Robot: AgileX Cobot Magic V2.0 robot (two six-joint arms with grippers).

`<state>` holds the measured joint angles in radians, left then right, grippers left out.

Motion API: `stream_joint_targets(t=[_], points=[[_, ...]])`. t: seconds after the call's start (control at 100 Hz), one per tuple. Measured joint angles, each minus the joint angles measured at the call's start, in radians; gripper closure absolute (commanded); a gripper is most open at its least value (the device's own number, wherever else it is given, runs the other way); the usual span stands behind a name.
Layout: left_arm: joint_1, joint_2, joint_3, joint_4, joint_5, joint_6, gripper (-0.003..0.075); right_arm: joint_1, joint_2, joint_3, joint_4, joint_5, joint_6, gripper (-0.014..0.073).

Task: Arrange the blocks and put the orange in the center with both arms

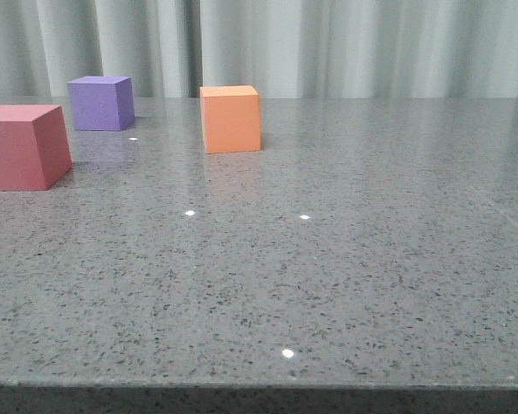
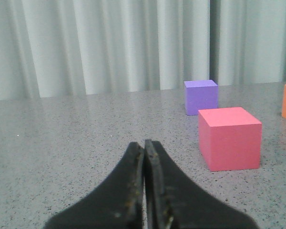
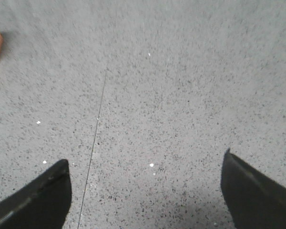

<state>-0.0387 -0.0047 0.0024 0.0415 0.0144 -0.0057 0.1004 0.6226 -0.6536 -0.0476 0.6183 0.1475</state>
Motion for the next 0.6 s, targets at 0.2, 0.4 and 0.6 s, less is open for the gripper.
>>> stream_joint_targets(t=[0.2,0.4,0.6], points=[[0.0,0.0,0.0,0.0,0.0,0.0,0.0741,0.0,-0.089,0.083,0.0,-0.145,0.0,-0.0031],[0.0,0.0,0.0,0.0,0.0,0.0,0.0741,0.0,-0.089,0.094,0.0,-0.161,-0.002,0.0162],[0.0,0.0,0.0,0.0,0.0,0.0,0.0741,0.0,-0.089,0.094,0.0,-0.162,-0.002,0.0637]])
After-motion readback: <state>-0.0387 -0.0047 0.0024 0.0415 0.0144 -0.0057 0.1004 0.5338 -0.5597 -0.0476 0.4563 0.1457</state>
